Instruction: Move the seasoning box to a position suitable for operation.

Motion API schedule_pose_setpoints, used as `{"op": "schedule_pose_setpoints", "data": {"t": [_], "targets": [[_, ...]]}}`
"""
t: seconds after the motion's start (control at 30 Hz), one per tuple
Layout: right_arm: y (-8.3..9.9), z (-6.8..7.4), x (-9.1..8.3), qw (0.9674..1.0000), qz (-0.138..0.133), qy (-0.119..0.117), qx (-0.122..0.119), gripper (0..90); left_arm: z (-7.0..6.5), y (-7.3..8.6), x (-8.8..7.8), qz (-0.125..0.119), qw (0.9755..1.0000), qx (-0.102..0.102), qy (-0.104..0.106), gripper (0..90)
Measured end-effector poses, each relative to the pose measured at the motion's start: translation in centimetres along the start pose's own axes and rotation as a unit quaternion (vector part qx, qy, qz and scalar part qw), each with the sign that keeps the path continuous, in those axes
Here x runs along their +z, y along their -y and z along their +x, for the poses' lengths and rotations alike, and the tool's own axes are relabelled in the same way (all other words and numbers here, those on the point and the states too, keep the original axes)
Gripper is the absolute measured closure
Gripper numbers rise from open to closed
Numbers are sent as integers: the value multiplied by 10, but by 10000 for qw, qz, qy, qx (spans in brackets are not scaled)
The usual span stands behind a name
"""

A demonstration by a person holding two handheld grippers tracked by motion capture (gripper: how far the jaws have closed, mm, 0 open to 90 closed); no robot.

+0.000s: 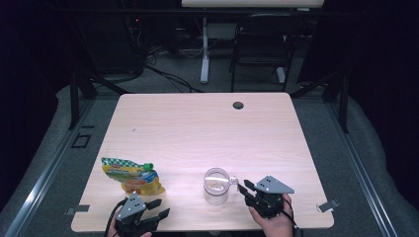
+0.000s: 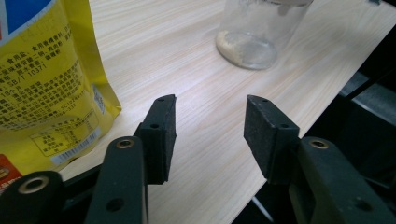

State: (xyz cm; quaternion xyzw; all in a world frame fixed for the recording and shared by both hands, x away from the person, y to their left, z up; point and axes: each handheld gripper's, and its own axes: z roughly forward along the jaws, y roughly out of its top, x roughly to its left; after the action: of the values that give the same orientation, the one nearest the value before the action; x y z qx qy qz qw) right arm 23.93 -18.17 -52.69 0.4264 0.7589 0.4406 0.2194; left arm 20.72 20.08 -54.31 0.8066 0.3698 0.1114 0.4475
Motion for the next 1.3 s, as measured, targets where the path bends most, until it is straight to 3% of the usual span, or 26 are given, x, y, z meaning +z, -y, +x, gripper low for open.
{"op": "schedule_pose_setpoints", "data": {"t": [0.07, 0.2, 0.37, 0.47, 0.6, 0.77, 0.83, 1.0, 1.13, 1.3], "targets": [[0, 0, 1, 10000, 6, 45, -10, 665, 0, 0, 0, -12, 10000, -36, -74, 525], [0, 0, 2, 9999, 70, 116, 55, 643, 0, 0, -1, -50, 10000, -13, 61, 487], [-1, 0, 2, 9999, 54, 105, 37, 623, -4, -1, 2, 132, 9999, 94, 37, 520], [-2, -1, 1, 9999, 36, 145, 60, 638, -5, -4, 4, 149, 9997, 142, 153, 549], [-7, -3, -1, 9998, -1, 153, 136, 665, -7, -11, 10, 96, 9996, 23, 271, 562], [-20, -6, -4, 9996, -64, 129, 249, 734, -11, -17, 23, 158, 9995, 137, 243, 578], [-23, -6, -5, 9996, -25, 170, 203, 752, -14, -23, 33, 211, 9994, 216, 149, 582], [-33, -6, -1, 9996, -22, 115, 259, 782, -16, -37, 45, 135, 9994, 217, 245, 639], [-39, -4, 4, 9990, 21, 14, 454, 805, -15, -50, 54, -11, 9994, 198, 299, 652], [-37, -2, 6, 9991, 33, 30, 419, 805, -14, -64, 68, -17, 9994, 226, 278, 652]]}}
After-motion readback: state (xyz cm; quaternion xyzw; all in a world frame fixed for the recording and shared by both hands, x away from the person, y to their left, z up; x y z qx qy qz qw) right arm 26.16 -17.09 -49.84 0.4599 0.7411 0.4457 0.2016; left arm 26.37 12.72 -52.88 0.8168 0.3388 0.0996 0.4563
